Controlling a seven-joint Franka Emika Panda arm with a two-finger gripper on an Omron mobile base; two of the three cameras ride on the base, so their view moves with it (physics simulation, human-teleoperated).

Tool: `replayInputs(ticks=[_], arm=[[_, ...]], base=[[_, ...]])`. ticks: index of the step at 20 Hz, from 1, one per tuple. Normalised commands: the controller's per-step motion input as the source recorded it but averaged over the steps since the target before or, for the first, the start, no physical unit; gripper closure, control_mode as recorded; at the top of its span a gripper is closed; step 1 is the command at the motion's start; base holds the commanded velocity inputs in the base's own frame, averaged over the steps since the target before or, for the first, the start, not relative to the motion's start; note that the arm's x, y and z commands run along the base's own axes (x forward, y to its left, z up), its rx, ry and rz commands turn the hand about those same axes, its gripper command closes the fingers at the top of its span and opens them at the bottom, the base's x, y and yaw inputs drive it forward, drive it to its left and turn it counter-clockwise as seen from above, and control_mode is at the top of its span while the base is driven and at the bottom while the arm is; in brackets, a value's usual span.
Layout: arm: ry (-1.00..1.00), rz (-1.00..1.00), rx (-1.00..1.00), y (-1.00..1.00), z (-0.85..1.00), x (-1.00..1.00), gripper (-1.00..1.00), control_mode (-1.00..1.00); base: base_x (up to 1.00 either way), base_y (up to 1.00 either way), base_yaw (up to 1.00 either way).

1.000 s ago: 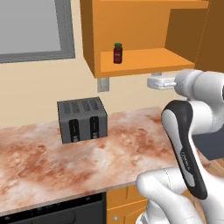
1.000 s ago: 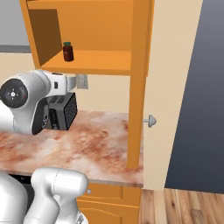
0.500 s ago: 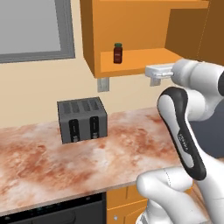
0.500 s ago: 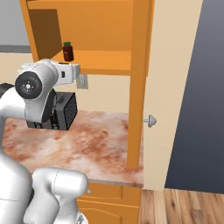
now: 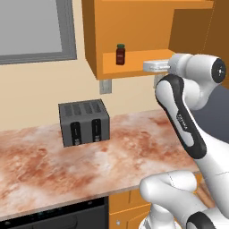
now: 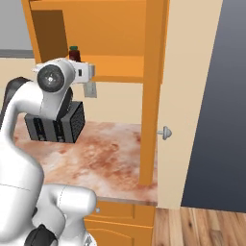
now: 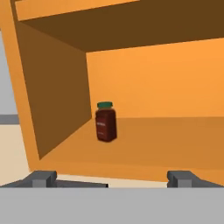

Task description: Collect the paprika, ketchup, and shaker from the cabinet and place them next to the stove.

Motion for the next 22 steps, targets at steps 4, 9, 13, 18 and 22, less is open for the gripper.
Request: replayInputs(ticks=[4,9,13,18,22], arm=[[0.00,0.00,0.00,-0.01,-0.02,0.06,-1.00,-1.00],[0.00,0.03,0.00,-0.02,0.00,0.36,-1.00,-1.00],[0.00,0.10,0.00,0.00,0.00,0.57,-1.00,-1.00],[0.00,0.10,0.00,0.00,0.00,0.44,-1.00,-1.00],[0.00,0.10,0.00,0.00,0.00,0.36,-1.00,-1.00]], base=[[0.00,0.00,0.00],[0.00,0.00,0.00],[0.00,0.00,0.00],[0.00,0.00,0.00],[0.00,0.00,0.00]])
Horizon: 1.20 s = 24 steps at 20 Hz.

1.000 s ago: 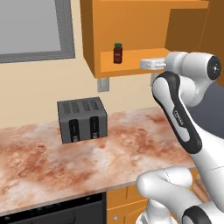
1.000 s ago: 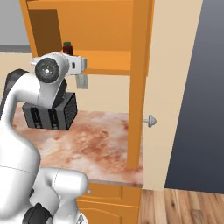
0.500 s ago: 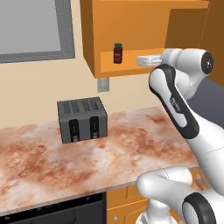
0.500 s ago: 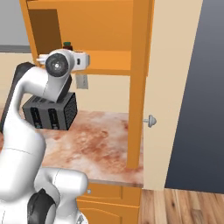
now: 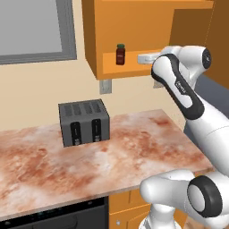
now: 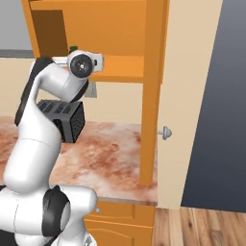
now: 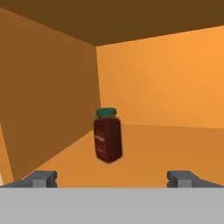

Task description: Collect the paprika, ketchup, and shaker from the cabinet and place them next to the stove.

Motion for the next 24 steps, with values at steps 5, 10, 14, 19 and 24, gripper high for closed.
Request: replayInputs(ticks=[5,10,14,19,24], arm=[[0.00,0.11,0.00,0.00,0.00,0.21,-1.00,-1.00],[0.00,0.07,0.00,0.01,0.00,0.09,-1.00,-1.00],[0.00,0.04,0.00,0.03,0.00,0.28,-1.00,-1.00],[0.00,0.01,0.00,0.07,0.00,0.25,-1.00,-1.00],[0.01,0.00,0.00,0.25,0.00,0.30,-1.00,-1.00]], base=[[0.00,0.00,0.00],[0.00,0.00,0.00],[0.00,0.00,0.00],[0.00,0.00,0.00],[0.00,0.00,0.00]])
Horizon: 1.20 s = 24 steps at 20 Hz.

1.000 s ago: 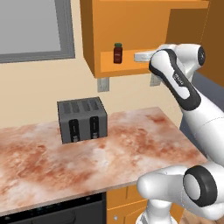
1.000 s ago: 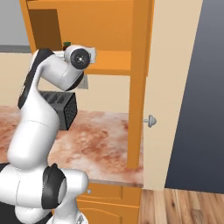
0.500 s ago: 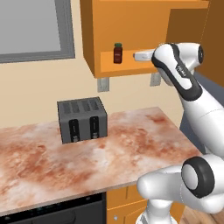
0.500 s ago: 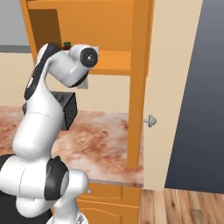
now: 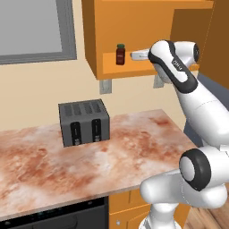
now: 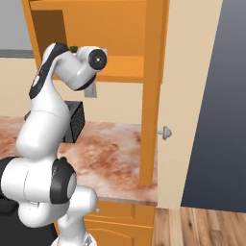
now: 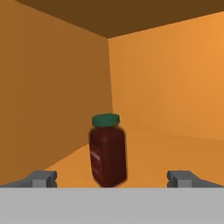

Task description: Collect the paprika, ketchup, and shaker from the cabinet and place them next to the stove.

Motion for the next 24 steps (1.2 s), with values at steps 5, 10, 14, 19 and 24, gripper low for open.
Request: replayInputs(ticks=[5,10,14,19,24], arm=[[0.01,0.00,0.00,0.27,0.00,0.29,-1.00,-1.00],[0.00,0.00,0.00,0.11,0.00,0.23,-1.00,-1.00],[0.00,0.00,0.00,0.05,0.00,0.24,-1.00,-1.00],[0.00,0.00,-0.01,0.08,0.00,0.23,-1.00,-1.00],[0.00,0.02,-0.01,0.13,-0.01,0.17,-1.00,-1.00]], base=[[0.00,0.00,0.00],[0.00,0.00,0.00],[0.00,0.00,0.00],[0.00,0.00,0.00],[0.00,0.00,0.00]])
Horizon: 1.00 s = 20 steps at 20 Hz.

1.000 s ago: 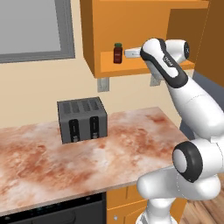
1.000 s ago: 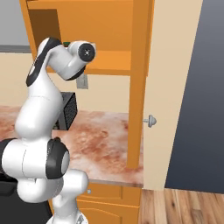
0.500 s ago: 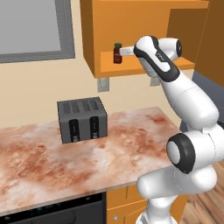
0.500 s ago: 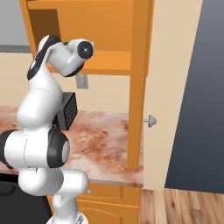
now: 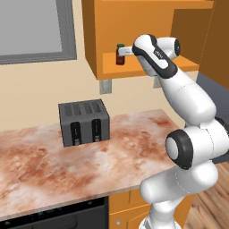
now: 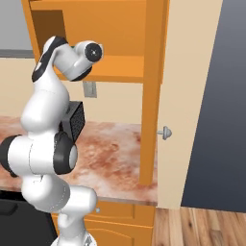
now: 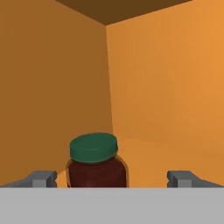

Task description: Collect the paprika, ketchup, and shaker from the cabinet and place them next to the stove.

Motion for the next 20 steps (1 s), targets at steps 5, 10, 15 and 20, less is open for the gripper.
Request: replayInputs(ticks=[5,10,15,20], arm=[[0.00,0.03,0.00,0.10,0.00,0.02,-1.00,-1.00],[0.00,0.04,0.00,0.07,0.00,0.00,-1.00,-1.00],[0.00,0.05,0.00,0.00,0.00,0.01,-1.00,-1.00],[0.00,0.06,0.00,0.00,-0.04,0.04,-1.00,-1.00]], base=[[0.00,0.00,0.00],[0.00,0.00,0.00],[0.00,0.00,0.00],[0.00,0.00,0.00]])
